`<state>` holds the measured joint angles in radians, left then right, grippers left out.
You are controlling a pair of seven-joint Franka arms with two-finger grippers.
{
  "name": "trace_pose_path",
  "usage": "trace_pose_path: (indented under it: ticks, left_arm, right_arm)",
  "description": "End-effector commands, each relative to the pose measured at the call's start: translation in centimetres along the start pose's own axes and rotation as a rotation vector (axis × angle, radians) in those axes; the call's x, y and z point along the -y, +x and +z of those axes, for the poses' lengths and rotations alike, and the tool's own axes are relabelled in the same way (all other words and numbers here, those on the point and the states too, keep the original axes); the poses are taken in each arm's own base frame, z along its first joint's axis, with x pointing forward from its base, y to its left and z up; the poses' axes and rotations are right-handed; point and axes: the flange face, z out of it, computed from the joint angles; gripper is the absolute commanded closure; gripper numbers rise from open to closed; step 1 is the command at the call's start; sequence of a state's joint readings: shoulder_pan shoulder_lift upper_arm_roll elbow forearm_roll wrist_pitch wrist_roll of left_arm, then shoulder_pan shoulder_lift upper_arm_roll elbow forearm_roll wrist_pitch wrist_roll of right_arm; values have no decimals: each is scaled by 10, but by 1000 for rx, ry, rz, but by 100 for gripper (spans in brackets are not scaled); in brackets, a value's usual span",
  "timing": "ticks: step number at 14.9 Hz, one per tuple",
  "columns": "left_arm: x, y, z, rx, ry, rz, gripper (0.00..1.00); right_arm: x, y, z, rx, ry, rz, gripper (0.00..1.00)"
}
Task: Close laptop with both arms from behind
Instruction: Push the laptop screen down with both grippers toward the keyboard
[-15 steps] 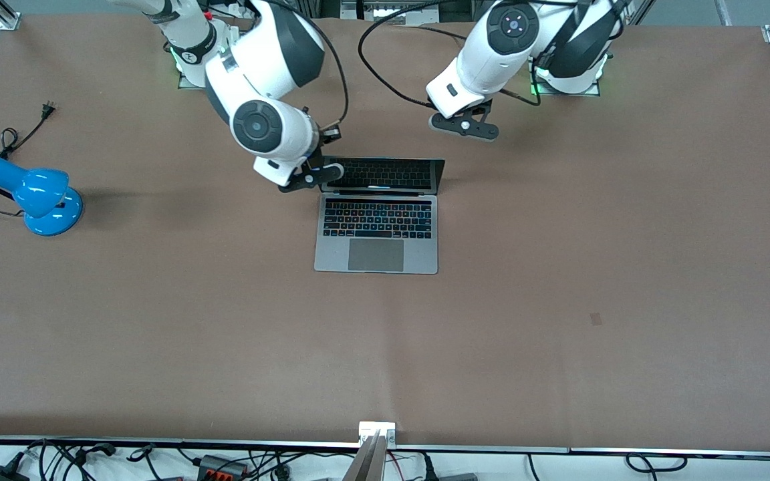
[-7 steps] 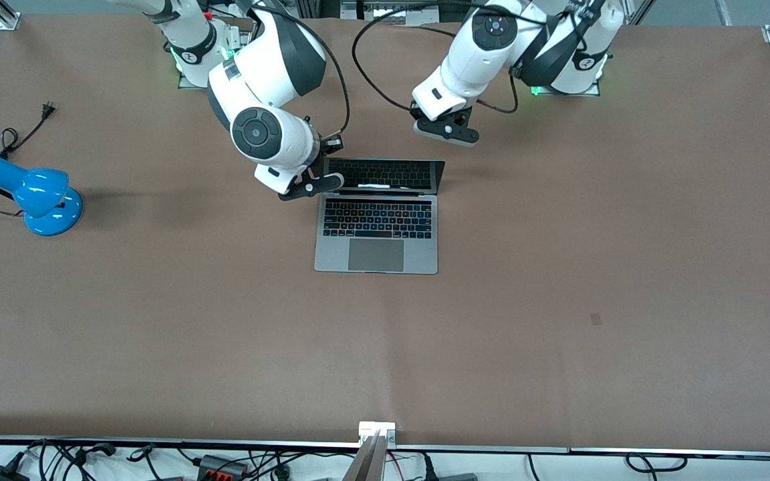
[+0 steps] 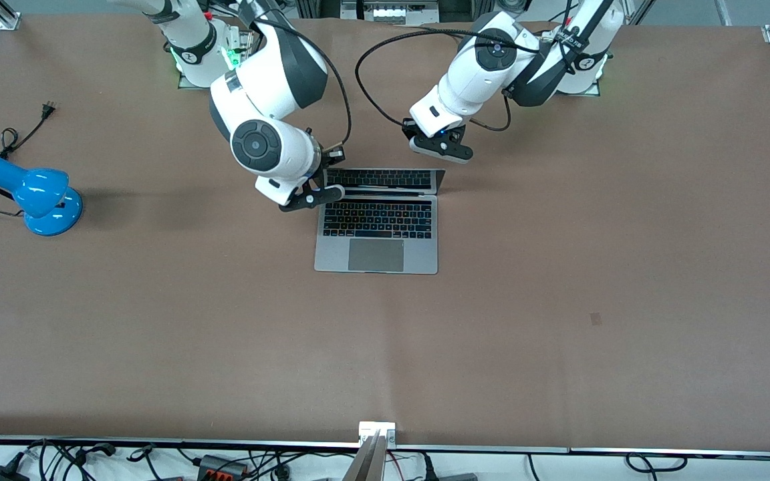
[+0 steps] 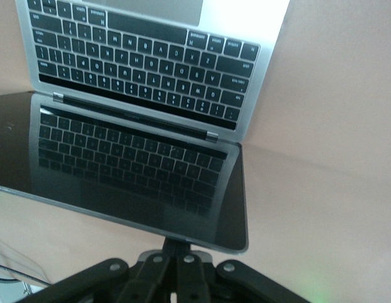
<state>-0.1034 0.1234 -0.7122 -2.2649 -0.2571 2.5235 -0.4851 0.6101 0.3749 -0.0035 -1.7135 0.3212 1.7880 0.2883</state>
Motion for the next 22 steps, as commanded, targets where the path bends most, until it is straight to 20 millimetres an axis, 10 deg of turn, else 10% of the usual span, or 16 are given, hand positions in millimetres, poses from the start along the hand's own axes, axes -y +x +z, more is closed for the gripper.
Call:
trace_pose_path:
  ticks: [1,22]
  left_arm:
    - [19,29,-7,-54,41,52,99]
    - [40,130,31,-125,0,123,99]
  right_arm:
    - [4,16,0,-7,15,-3,100]
    - [-7,86,18,-114,-48,-12,100]
